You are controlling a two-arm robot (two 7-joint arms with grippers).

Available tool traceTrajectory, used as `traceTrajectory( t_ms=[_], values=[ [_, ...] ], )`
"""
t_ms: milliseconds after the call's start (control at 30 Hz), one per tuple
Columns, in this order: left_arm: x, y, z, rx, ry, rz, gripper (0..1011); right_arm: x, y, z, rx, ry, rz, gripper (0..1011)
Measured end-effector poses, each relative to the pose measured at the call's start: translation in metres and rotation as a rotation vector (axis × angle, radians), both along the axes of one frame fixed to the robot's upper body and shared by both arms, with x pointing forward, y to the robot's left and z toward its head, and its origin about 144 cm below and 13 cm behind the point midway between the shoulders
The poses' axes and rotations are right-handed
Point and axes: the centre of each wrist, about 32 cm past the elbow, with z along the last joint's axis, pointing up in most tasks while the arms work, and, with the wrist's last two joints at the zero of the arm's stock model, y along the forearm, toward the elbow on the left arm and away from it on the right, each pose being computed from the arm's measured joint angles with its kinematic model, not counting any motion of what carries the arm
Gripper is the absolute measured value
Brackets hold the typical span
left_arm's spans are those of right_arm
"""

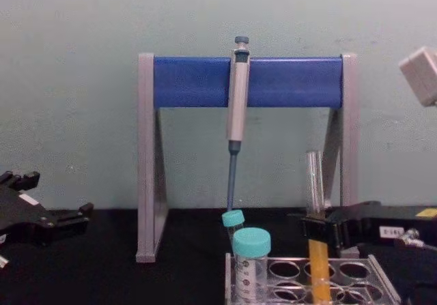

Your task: Pick up the test tube from the test tube rack, shake it, then place it back into the test tube rack.

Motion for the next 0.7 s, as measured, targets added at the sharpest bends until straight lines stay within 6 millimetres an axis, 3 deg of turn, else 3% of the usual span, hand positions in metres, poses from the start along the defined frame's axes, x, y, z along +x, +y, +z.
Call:
traceTrajectory(
  t_ms=[700],
  values=[
    [0.0,0.0,0.0,0.0,0.0,0.0,1001,-0.0074,-0.0007,-0.0046,0.03,-0.036,0.016,232]
  ],
)
